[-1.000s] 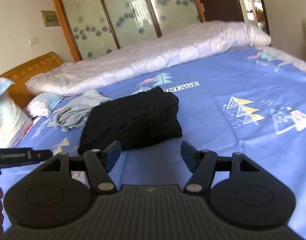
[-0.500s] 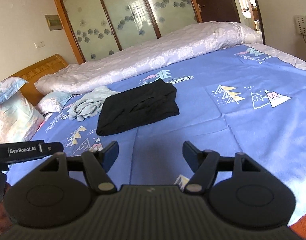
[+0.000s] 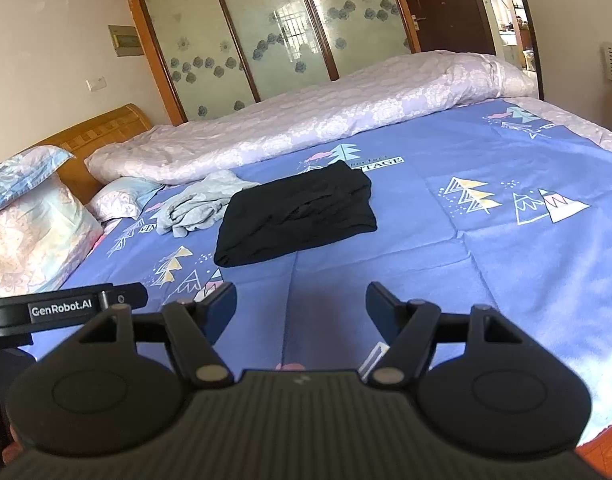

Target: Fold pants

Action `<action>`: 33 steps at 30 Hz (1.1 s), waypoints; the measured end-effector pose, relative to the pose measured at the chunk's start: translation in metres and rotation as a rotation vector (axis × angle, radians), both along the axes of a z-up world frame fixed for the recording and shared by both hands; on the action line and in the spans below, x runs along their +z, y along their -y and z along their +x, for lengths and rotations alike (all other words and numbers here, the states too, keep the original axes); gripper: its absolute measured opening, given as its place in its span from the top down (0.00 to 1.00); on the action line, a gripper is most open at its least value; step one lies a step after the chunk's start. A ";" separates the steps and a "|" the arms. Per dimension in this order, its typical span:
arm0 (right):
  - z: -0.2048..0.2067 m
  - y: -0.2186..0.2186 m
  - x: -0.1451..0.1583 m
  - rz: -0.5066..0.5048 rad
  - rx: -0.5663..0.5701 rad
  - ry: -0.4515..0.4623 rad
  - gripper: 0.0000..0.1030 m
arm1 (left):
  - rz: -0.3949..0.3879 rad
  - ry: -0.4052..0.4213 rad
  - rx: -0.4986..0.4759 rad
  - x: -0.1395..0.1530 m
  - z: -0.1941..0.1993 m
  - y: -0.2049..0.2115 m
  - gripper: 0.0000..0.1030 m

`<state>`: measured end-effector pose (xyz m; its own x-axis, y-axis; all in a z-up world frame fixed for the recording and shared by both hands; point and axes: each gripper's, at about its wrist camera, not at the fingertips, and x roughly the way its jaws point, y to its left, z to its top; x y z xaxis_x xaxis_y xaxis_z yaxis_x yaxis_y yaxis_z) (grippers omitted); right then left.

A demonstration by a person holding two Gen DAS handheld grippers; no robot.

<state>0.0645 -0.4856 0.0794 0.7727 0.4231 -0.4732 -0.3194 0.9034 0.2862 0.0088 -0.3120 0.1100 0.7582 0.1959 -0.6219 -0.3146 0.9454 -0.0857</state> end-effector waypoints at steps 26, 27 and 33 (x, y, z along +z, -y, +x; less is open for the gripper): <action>0.001 0.004 -0.018 -0.109 -0.148 -0.105 0.07 | -0.042 -0.054 -0.028 -0.018 -0.020 0.007 0.00; 0.001 0.003 -0.018 -0.136 -0.168 -0.112 0.06 | -0.024 -0.054 -0.026 -0.018 -0.020 0.008 0.00; -0.002 0.004 -0.020 -0.164 -0.179 -0.104 0.00 | 0.007 -0.054 -0.009 -0.021 -0.023 0.007 0.00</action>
<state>0.0626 -0.4893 0.0594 0.7722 0.1949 -0.6048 -0.1265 0.9799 0.1542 -0.0145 -0.3185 0.0894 0.7252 0.1940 -0.6606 -0.3100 0.9487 -0.0617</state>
